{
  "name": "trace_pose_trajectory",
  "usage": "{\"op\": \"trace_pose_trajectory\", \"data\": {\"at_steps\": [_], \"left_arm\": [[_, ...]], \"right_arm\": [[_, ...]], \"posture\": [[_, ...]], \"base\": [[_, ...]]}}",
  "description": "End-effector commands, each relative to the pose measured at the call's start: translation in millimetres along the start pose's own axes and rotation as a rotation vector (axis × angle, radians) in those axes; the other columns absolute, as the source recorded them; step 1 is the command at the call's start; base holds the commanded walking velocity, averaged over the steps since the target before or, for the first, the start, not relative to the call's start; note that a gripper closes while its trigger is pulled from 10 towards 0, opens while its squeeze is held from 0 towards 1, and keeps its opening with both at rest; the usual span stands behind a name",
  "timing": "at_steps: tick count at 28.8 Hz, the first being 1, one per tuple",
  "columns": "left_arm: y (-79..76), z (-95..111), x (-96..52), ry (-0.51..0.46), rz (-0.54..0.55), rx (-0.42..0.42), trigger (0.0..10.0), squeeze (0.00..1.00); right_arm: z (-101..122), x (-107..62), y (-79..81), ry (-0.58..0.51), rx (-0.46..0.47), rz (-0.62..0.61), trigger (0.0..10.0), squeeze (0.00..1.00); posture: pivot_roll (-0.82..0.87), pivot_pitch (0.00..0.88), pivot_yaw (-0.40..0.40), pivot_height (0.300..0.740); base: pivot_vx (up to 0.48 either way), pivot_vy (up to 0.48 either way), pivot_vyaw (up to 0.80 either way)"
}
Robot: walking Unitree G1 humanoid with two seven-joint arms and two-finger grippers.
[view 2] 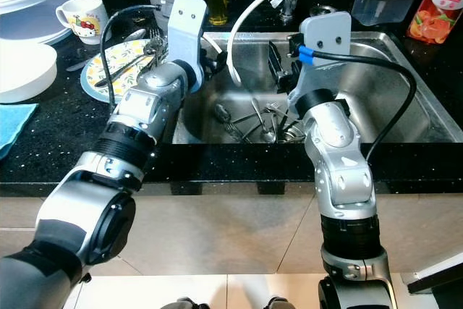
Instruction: Kitchen organization
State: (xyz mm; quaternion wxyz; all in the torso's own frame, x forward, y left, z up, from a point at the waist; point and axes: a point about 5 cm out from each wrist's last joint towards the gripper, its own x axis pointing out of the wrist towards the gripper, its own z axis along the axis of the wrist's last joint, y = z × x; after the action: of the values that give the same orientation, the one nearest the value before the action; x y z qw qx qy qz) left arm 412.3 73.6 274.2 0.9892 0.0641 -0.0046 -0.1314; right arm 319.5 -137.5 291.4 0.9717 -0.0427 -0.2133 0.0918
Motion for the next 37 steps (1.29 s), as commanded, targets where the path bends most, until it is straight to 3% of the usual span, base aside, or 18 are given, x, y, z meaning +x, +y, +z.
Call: {"op": "trace_pose_trajectory", "data": {"at_steps": [1,4,14,18,20,26,32,37], "left_arm": [[14.1,0,0.6,0.034,0.067,0.016,10.0,0.00],[25.8,-2,0.9,0.065,0.125,0.002,10.0,0.00],[43.0,0,0.6,0.068,0.236,-0.022,10.0,0.00],[53.1,-1,0.0,0.088,0.284,-0.067,10.0,0.00],[58.8,-5,-0.8,0.113,0.308,-0.129,10.0,0.00],[54.7,-12,0.4,0.169,0.264,-0.294,10.0,0.00],[52.5,-21,0.2,0.221,0.236,-0.359,10.0,0.00],[54.9,-22,-0.1,0.220,0.263,-0.329,10.0,0.00]], "right_arm": [[-2,-0.1,-0.5,0.017,-0.003,0.001,10.0,0.00],[-4,-0.7,-0.1,0.021,0.000,-0.004,10.0,0.00],[-3,3.4,2.8,0.015,0.006,-0.001,10.0,0.00],[-3,3.7,1.7,0.015,0.005,-0.004,10.0,0.00],[-3,3.0,1.0,0.015,0.004,-0.005,10.0,0.00],[-2,4.2,2.9,0.009,0.008,0.002,10.0,0.00],[-2,3.7,2.5,0.008,0.010,-0.001,10.0,0.00],[-3,3.0,2.7,0.009,0.012,-0.003,10.0,0.00]], "posture": [[0.01,0.071,0.017,0.740],[0.02,0.067,0.018,0.740],[0.02,0.065,0.017,0.740],[0.02,0.063,0.018,0.740],[0.02,0.063,0.018,0.740],[0.03,0.064,0.018,0.740],[0.03,0.064,0.020,0.740],[0.03,0.065,0.024,0.740]], "base": [[0.000,0.000,0.00],[0.000,0.000,0.00],[0.000,0.000,0.00],[0.000,0.000,0.00],[0.000,0.000,0.00],[0.000,0.000,0.00],[0.000,0.000,0.00],[0.000,0.000,0.00]]}}
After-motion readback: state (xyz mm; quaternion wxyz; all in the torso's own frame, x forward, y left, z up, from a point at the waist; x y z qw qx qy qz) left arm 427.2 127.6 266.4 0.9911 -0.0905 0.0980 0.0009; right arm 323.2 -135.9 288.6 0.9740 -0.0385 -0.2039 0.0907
